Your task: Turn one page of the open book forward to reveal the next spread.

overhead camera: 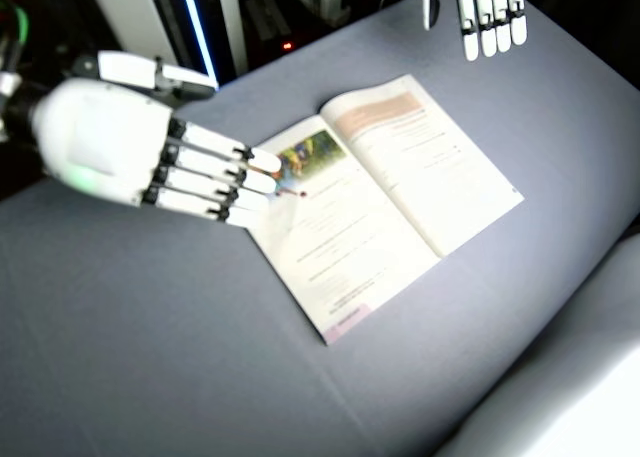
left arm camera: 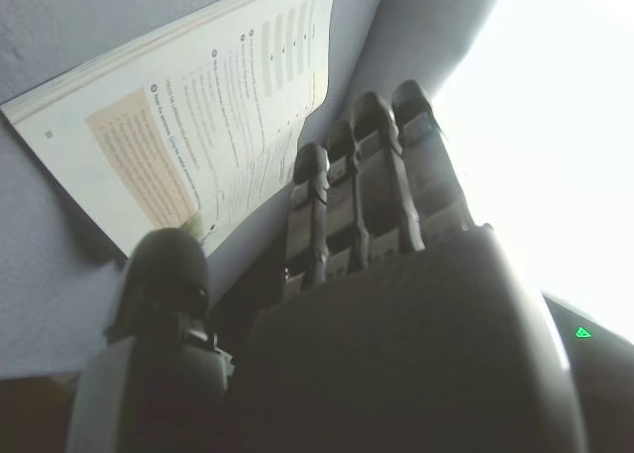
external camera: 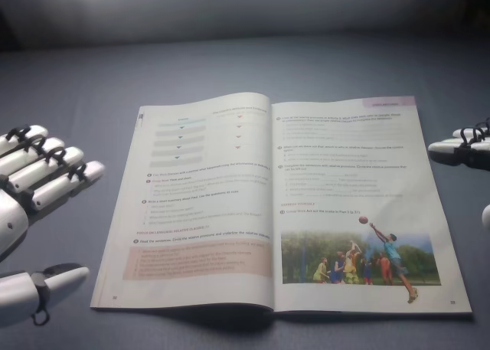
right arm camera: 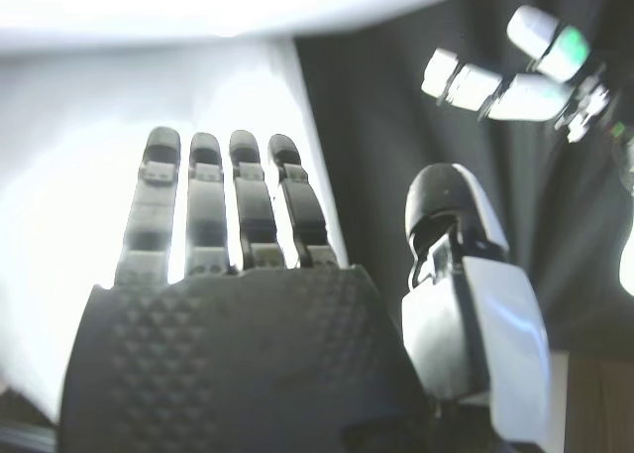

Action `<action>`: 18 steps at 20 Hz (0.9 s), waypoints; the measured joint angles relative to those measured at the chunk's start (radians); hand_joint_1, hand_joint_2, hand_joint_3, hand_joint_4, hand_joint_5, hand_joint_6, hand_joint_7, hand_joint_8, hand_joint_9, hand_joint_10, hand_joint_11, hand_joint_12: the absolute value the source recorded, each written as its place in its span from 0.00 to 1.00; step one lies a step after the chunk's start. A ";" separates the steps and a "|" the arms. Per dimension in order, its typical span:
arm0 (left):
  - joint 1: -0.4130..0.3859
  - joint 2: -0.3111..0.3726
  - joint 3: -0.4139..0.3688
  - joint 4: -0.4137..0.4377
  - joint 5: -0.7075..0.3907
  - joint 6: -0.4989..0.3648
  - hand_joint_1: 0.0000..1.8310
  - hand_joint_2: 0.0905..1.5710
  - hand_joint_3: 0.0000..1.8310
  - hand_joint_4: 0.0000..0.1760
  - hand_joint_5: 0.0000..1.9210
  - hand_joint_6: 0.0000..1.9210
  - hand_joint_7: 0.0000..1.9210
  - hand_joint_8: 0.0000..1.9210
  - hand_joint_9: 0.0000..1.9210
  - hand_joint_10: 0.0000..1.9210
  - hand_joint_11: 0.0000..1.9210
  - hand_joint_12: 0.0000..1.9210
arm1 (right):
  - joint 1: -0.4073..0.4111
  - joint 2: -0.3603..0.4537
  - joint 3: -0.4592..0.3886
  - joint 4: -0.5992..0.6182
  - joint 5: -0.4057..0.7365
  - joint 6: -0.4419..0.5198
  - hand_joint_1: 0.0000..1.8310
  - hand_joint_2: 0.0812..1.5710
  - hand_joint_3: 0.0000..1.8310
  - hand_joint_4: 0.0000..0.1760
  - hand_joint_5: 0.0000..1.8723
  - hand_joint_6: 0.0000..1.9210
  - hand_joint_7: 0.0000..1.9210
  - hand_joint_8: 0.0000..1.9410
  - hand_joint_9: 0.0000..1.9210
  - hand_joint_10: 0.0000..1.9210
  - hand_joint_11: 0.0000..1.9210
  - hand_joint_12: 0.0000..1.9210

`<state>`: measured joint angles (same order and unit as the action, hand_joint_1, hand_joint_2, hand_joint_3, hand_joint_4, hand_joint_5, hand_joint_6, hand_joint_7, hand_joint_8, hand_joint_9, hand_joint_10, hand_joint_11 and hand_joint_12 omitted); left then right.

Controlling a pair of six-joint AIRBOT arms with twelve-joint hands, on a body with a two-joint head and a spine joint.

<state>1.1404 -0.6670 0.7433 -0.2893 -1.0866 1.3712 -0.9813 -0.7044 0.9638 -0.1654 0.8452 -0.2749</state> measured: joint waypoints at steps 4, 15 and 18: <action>0.000 -0.011 0.024 0.013 -0.004 -0.077 0.00 0.79 0.00 0.08 0.03 0.00 0.06 0.00 0.06 0.00 0.04 0.04 | 0.002 0.000 0.002 -0.002 -0.015 0.000 0.00 0.89 0.01 0.00 0.07 0.00 0.07 0.00 0.01 0.00 0.00 0.01; 0.000 -0.029 0.066 0.065 -0.006 -0.235 0.00 0.80 0.00 0.00 0.04 0.00 0.04 0.00 0.04 0.00 0.02 0.02 | 0.180 0.000 0.008 -0.260 -0.246 0.001 0.00 0.87 0.00 0.00 0.06 0.00 0.06 0.00 0.04 0.00 0.03 0.02; 0.000 -0.032 0.067 0.068 -0.004 -0.238 0.00 0.82 0.01 0.00 0.04 0.00 0.04 0.00 0.04 0.00 0.02 0.02 | 0.187 0.000 0.004 -0.306 -0.298 0.001 0.00 0.86 0.00 0.00 0.07 0.00 0.05 0.00 0.02 0.00 0.01 0.01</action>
<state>1.1404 -0.6991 0.8104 -0.2214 -1.0904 1.1336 -0.7940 -0.7048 0.9676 -0.4709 0.5472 -0.2737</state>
